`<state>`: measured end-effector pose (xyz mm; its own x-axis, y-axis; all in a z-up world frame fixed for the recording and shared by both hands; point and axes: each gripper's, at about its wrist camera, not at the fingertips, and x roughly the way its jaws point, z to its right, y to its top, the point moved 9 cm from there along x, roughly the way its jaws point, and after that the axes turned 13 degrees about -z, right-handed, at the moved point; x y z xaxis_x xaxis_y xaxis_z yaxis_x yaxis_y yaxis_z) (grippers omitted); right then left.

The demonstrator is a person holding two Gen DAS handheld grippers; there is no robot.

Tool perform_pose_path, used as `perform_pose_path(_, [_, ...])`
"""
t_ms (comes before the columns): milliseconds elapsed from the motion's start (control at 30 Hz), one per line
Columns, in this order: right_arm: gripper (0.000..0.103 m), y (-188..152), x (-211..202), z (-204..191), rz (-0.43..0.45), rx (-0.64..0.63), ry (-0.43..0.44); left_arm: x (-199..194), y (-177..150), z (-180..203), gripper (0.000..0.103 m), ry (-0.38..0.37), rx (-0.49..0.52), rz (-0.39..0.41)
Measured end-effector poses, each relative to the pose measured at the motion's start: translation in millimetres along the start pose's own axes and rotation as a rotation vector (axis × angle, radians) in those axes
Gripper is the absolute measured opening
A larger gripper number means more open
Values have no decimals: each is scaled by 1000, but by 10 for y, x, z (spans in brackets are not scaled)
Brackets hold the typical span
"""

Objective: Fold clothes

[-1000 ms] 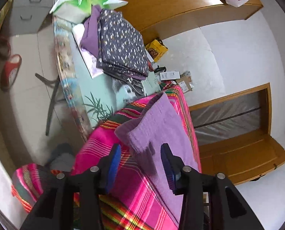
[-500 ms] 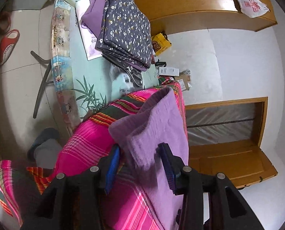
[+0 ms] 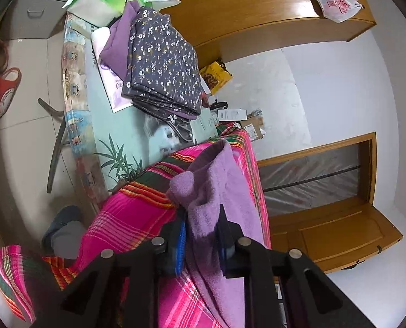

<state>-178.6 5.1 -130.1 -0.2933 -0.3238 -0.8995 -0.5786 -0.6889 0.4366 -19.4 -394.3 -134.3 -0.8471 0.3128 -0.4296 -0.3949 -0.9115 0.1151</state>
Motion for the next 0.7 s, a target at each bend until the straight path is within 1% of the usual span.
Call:
perform_pose_path(233, [57,3,4,-2,-6,-1,0,-26,14,113,16,23,42,13])
perform_pose_path(333, [58,28,0,-1,-37,-1,0,-70,9,232,16,25,70,21])
perform_pose_path(433, [58,128,-65,-19,-41,2,4,-126,-3,440,16,21,127,31])
perform_pose_path(567, [57,438,-193,-179,18,-16,73,-150,-15,635,16,26,181,32])
perform_pose_path(600, [54,529,-197,-240,31,-28,93,-150,-15,663,16,27,188,30])
perform_pose_path(667, [29,726,-159,-375,44,-54,138,-147,-15,670,16,35,192,25])
perform_pose_path(700, [25,821,-105,-420,36,-57,146,-147,-14,669,16,38,192,22])
